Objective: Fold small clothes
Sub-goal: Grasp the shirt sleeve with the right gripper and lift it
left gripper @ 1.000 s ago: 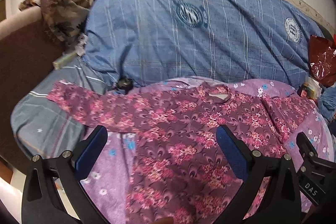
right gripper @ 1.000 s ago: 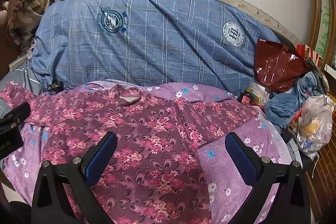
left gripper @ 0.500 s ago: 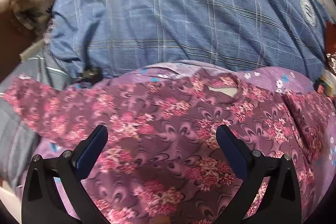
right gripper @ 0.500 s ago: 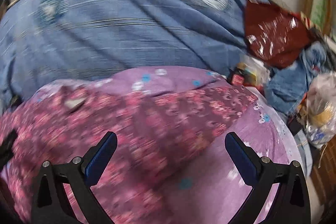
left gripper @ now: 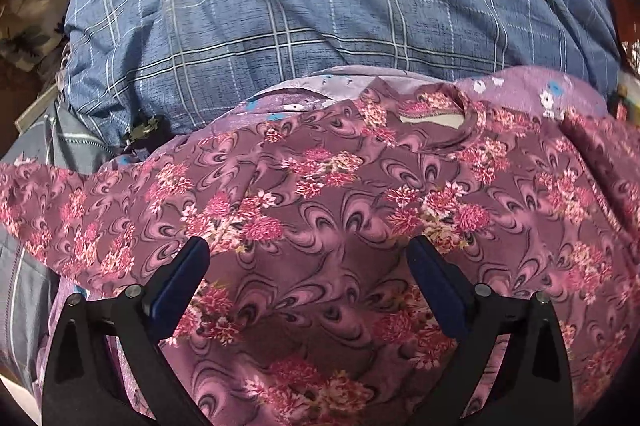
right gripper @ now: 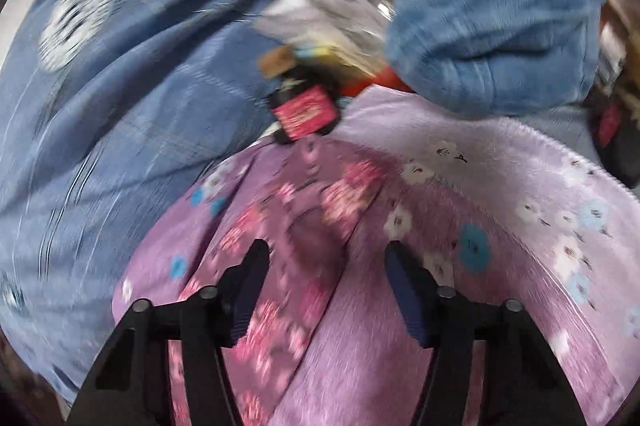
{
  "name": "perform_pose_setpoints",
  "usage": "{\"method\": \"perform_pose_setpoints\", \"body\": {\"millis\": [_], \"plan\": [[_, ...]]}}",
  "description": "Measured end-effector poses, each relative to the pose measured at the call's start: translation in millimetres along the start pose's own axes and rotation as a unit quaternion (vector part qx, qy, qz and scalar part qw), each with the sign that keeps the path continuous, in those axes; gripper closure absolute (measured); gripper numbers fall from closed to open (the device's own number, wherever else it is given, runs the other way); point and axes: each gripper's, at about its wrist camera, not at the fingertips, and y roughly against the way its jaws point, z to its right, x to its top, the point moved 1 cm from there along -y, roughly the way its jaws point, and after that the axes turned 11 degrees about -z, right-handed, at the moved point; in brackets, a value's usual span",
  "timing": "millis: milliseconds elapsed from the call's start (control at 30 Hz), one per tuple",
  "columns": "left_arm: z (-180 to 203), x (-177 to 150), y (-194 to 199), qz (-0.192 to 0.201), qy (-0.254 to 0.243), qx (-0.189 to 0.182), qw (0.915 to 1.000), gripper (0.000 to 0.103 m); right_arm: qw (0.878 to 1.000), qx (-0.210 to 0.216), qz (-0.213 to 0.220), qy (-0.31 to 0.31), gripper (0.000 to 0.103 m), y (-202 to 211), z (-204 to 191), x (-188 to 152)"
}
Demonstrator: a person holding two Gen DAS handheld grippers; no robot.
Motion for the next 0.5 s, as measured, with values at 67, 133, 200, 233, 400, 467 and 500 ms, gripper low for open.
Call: {"method": "perform_pose_setpoints", "body": {"millis": [67, 133, 200, 233, 400, 467, 500], "plan": [[3.8, -1.0, -5.4, -0.007, -0.006, 0.005, 0.9999, 0.003, 1.0, 0.007, 0.011, -0.01, 0.05, -7.0, 3.5, 9.6], [9.2, -2.6, -14.4, -0.023, -0.017, 0.015, 0.9995, 0.003, 1.0, 0.016, 0.02, -0.012, 0.057, -13.0, 3.7, 18.0], [14.9, -5.3, -24.8, -0.039, -0.029, 0.024, 0.9985, 0.003, 1.0, 0.007, 0.025, -0.004, 0.076, -18.2, 2.6, 23.2], [16.0, -6.3, -26.0, -0.037, -0.029, 0.026, 0.9985, 0.003, 1.0, 0.002, 0.026, 0.0, 0.089, -18.4, 0.4, 20.9], [9.0, -12.6, -27.7, -0.03, -0.004, 0.009, 0.9995, 0.0, 0.997, 0.033, 0.059, 0.029, 0.097, 17.9, -18.5, 2.4], [-1.6, -14.4, -31.1, -0.046, 0.023, -0.027, 0.9983, 0.0, 0.995, 0.053, 0.073, 0.051, 0.097, 45.8, -39.4, -13.9], [-9.9, -16.4, -34.2, -0.058, 0.043, -0.056, 0.9958, 0.0, 0.993, 0.07, 0.076, 0.061, 0.097, 60.2, -51.8, -23.2]]}}
